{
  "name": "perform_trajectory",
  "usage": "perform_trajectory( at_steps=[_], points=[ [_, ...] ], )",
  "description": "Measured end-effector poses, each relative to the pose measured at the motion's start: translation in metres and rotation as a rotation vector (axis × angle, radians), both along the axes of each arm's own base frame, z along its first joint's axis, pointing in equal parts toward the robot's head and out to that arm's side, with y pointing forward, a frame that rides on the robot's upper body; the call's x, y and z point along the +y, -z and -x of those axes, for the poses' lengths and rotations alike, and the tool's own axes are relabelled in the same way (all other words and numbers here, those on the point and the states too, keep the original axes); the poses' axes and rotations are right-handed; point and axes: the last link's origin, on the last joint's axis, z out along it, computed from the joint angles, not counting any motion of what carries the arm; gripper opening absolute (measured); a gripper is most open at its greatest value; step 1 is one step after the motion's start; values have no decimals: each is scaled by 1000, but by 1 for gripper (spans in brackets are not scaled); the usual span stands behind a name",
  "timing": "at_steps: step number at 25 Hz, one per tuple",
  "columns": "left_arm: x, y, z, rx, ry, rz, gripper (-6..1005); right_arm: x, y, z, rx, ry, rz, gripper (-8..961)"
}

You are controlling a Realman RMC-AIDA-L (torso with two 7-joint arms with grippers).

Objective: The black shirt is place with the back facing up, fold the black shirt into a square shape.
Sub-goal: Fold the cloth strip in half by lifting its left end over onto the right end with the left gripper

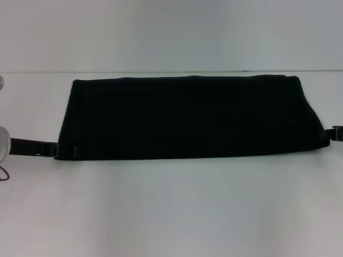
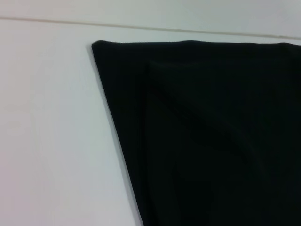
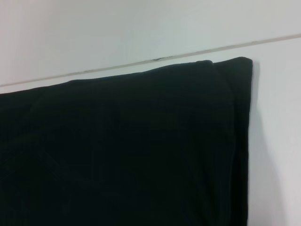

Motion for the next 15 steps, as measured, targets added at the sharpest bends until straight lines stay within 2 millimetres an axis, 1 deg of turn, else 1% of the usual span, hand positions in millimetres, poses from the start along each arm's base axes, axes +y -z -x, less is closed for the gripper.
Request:
perform_trajectory(
  at_steps=[8,15],
  points=[
    [0,0,-1,7,9,7,642,1,-1,1,-2,-3,-2,10],
    [2,-2,3,42,11,5,489,1,-1,1,-3,-5,-2,10]
  ],
)
